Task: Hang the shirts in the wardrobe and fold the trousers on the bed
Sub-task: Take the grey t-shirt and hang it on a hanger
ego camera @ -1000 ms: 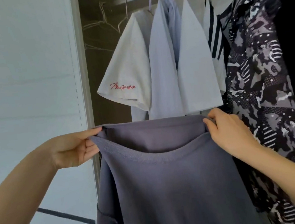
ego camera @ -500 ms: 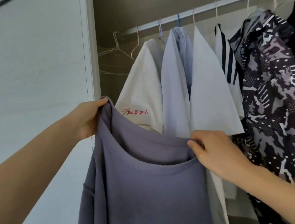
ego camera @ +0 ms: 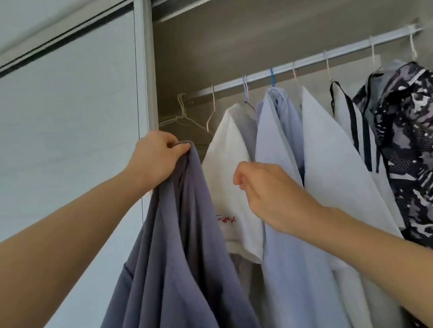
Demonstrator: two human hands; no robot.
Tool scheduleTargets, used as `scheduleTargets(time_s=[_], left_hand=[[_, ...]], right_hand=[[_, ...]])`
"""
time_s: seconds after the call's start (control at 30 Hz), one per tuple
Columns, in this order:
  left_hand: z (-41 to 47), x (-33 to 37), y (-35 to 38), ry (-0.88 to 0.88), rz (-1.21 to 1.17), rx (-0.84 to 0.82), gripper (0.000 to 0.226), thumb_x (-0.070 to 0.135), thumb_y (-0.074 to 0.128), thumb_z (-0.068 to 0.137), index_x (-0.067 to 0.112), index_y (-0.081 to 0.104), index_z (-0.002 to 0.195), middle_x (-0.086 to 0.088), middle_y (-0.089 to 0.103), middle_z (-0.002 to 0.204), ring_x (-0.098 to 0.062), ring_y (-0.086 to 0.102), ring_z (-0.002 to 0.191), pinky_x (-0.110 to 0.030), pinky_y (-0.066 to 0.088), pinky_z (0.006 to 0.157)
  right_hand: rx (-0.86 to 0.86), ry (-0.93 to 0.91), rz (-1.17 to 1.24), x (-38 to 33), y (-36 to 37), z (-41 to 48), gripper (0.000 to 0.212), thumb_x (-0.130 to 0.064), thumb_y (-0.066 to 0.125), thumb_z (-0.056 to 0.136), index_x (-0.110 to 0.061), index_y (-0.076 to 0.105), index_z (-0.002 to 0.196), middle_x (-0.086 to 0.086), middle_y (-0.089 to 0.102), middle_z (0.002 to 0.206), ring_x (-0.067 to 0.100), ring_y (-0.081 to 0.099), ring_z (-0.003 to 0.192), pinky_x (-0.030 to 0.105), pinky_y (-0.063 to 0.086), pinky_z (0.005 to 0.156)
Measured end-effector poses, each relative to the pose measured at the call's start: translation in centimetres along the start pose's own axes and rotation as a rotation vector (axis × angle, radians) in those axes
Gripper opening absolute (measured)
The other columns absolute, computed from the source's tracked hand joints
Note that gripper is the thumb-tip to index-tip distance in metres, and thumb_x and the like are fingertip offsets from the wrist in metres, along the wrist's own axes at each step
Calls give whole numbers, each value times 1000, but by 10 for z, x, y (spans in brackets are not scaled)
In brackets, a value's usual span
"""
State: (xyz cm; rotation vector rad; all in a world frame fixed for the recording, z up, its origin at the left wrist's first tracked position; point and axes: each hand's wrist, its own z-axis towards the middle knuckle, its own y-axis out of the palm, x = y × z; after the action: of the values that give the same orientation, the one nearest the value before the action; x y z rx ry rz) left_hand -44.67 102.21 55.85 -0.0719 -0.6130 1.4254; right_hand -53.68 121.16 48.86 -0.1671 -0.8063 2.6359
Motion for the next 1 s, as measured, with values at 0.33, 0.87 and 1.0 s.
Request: scheduleTargets(time_s=[0.33,0.87,1.0], left_hand=[[29,-10,11,388,657,260,33,49,42,99,24,59,84,2,56,74,-25,59,74,-30,39,64],[70,-25,23,589,537,491,32,43,56,96,17,75,91,-7,62,77,-26,50,85,-36,33,80],[72,-28,23,568,531,483,34,45,53,96,19,74,96,-9,63,84,-26,50,90,-34,31,83]], right_hand=[[-2,-449,-662,16,39,153,31,-13,42,92,-1,63,111,16,62,115,34,45,126,43,27,112],[-97,-76,-1013,81,6,156,24,-14,46,94,-9,56,116,12,65,113,32,63,102,32,36,67],[168,134,-785,81,6,180,26,-6,44,93,4,50,116,24,64,109,38,63,100,34,34,67]])
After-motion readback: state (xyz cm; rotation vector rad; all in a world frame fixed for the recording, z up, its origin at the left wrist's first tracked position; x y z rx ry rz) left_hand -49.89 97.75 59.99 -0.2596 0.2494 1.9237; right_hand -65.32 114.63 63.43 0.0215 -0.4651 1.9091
